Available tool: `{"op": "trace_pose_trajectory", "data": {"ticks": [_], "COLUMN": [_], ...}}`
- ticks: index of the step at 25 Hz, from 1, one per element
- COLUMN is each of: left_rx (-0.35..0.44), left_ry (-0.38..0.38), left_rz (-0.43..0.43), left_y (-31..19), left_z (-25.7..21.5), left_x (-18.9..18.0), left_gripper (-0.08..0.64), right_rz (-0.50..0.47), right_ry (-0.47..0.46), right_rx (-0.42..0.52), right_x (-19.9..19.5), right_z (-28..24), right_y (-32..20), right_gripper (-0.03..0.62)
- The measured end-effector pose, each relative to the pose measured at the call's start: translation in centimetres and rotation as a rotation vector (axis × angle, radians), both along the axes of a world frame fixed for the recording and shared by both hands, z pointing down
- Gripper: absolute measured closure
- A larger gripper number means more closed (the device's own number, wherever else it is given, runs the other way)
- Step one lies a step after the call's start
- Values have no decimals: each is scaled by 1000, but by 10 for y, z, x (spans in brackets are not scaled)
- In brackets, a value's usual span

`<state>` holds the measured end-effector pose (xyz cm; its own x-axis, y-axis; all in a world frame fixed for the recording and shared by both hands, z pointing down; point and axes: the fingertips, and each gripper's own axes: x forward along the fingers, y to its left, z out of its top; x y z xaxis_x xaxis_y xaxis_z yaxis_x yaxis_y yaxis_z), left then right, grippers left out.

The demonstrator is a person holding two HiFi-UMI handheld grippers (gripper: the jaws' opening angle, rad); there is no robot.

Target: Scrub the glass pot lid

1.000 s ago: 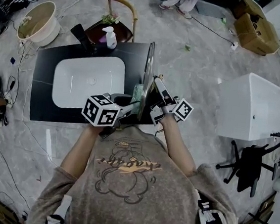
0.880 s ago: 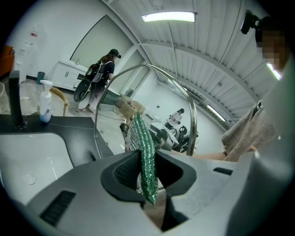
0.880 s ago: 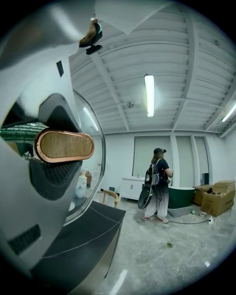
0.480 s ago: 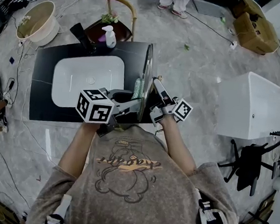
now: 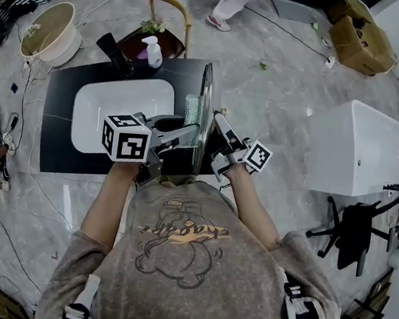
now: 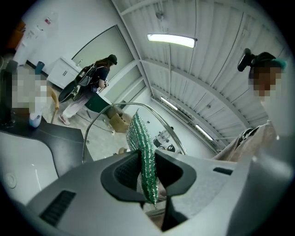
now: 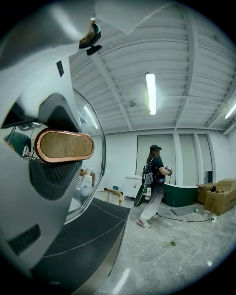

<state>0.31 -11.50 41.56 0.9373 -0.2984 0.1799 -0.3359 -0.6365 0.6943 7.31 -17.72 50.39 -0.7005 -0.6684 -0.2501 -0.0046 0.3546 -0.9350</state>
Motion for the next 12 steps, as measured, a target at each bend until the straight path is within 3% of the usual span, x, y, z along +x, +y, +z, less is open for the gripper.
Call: {"op": "trace_pose_trajectory", "data": {"ticks": [12], "left_rx": [-36], "left_ry": [-27], "left_rz": [-64], "left_y": [-35], "left_z": [15], "left_x": [-8], "left_gripper": [472], "right_rz": [-62], "right_ry": [0], "right_rx": [-7], "right_x": [-10], "right_z": [3], "right_y": [13], "right_gripper": [413]}}
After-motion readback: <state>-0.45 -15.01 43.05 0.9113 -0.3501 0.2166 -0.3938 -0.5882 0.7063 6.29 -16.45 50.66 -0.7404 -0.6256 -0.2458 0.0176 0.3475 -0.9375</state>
